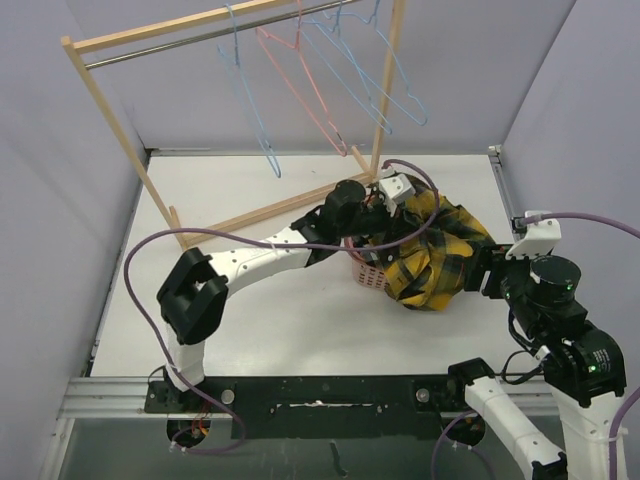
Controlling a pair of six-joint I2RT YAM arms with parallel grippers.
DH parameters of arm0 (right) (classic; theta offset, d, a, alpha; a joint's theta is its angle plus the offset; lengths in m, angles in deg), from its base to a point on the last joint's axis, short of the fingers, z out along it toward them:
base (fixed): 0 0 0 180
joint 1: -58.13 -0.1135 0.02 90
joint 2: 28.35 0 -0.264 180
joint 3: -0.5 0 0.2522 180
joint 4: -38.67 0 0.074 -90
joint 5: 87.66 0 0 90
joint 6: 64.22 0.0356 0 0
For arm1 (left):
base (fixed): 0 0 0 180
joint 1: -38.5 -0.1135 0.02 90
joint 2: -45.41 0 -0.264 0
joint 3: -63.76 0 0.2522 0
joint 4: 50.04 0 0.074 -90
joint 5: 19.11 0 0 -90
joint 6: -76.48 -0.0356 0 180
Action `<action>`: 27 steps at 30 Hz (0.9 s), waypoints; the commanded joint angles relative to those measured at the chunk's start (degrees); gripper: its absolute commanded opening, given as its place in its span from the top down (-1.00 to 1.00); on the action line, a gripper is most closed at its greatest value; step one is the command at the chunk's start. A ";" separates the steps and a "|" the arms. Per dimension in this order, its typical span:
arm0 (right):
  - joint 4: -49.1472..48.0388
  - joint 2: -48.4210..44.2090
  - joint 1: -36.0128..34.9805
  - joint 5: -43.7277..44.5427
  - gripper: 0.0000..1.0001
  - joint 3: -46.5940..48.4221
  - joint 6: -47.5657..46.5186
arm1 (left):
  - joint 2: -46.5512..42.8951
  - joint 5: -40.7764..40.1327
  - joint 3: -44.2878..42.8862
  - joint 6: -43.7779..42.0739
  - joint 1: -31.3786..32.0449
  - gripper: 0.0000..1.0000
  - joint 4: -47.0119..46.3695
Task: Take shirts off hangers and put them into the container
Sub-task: Adjust the shirt in the bin, then reset both arms
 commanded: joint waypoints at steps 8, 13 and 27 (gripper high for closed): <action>-0.24 -1.65 -0.15 3.25 -0.33 -0.33 0.47 | 17.19 -20.62 -23.79 -7.54 4.66 1.00 32.12; -0.78 -2.77 -0.19 3.69 -0.33 -0.72 1.22 | 19.11 -23.78 -23.70 -6.32 5.54 1.00 38.86; 0.34 -2.01 -0.15 0.81 -0.38 0.07 1.94 | 23.22 -15.81 -18.06 1.57 5.12 -0.19 41.83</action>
